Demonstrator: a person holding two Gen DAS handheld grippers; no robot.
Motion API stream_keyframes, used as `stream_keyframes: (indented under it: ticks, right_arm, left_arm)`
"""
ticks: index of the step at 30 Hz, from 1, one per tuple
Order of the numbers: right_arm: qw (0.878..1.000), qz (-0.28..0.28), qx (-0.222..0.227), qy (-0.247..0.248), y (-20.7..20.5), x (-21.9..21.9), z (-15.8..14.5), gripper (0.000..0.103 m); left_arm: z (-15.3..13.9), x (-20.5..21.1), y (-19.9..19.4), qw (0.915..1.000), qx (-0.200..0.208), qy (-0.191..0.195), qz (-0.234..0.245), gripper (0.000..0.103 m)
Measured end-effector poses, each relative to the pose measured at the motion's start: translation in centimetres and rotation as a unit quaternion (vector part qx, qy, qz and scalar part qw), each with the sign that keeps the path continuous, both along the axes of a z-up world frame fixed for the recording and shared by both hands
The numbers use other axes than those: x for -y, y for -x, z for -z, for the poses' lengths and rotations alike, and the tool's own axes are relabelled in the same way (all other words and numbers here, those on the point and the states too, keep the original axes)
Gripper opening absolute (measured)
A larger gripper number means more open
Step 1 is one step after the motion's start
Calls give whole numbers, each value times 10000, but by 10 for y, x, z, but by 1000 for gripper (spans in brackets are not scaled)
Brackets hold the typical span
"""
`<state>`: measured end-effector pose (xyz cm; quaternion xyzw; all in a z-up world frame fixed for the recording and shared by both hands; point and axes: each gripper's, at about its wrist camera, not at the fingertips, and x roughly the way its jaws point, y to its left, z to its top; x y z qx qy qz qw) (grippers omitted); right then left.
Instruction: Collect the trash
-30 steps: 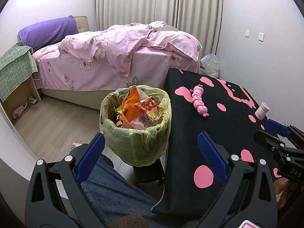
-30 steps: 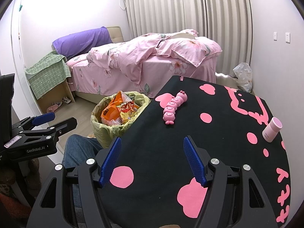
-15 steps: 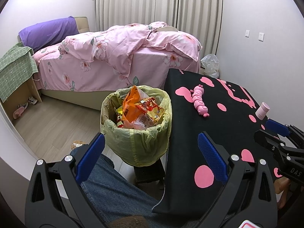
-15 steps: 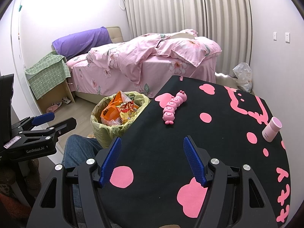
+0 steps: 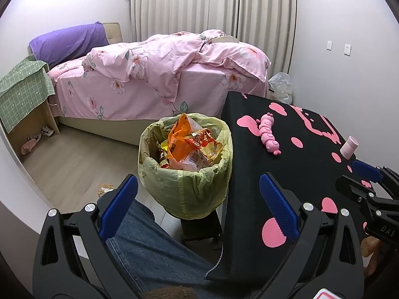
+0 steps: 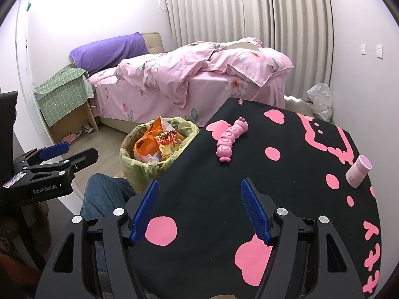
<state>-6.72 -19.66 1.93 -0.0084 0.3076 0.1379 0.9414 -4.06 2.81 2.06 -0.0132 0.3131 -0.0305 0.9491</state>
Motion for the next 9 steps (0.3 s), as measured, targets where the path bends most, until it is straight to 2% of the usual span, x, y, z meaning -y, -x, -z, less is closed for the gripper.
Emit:
stream_keyframes:
  ticks: [4,6,9]
  right_arm:
    - [10000,40,40,72,-2,3,0,64]
    - [9999,113,41,47,-8,14,-1,64]
    - [9974,704,-75,145,-41,58,11,64]
  left_arm:
    - [1,3,-7,9997,-119,112,174,93]
    - [6,15,-23,9988,-262,127,395,93]
    - [18,46,-54,9961,-506,199,698,94]
